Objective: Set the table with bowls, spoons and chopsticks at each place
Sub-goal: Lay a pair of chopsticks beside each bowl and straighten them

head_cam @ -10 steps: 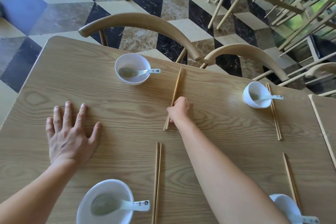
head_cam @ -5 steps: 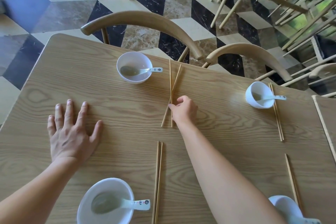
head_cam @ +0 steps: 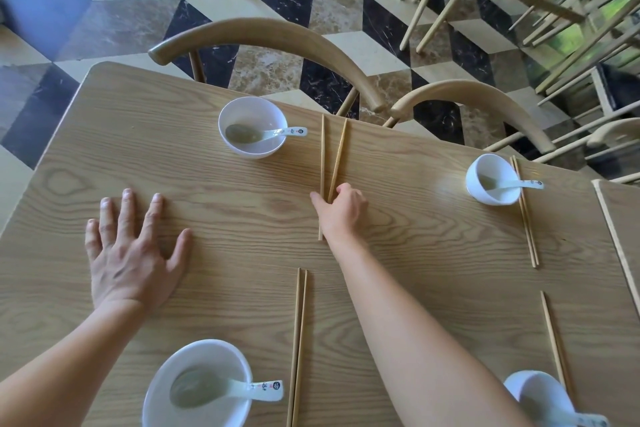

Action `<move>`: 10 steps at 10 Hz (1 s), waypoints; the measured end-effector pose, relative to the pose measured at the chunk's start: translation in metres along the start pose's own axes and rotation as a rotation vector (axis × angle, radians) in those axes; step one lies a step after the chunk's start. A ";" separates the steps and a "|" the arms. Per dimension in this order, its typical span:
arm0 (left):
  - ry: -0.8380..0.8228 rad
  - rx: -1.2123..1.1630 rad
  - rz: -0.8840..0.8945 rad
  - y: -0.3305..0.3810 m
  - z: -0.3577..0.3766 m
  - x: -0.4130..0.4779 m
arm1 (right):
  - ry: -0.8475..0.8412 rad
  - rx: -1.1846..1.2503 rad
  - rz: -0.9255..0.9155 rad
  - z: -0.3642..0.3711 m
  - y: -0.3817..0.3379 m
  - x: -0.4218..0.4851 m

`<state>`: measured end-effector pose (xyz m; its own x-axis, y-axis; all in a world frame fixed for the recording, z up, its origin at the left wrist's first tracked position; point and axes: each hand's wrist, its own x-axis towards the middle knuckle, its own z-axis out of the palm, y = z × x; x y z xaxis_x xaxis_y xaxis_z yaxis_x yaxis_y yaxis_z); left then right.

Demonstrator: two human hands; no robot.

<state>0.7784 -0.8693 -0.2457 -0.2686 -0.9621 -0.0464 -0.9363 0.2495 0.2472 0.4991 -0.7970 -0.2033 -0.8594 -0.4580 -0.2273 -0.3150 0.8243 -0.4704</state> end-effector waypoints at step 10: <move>0.011 -0.006 0.008 -0.001 0.001 0.000 | -0.071 -0.023 -0.066 0.014 -0.004 -0.011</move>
<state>0.7792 -0.8698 -0.2469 -0.2735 -0.9613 -0.0340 -0.9327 0.2564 0.2535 0.5150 -0.8003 -0.2104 -0.8061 -0.5334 -0.2563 -0.3799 0.7985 -0.4670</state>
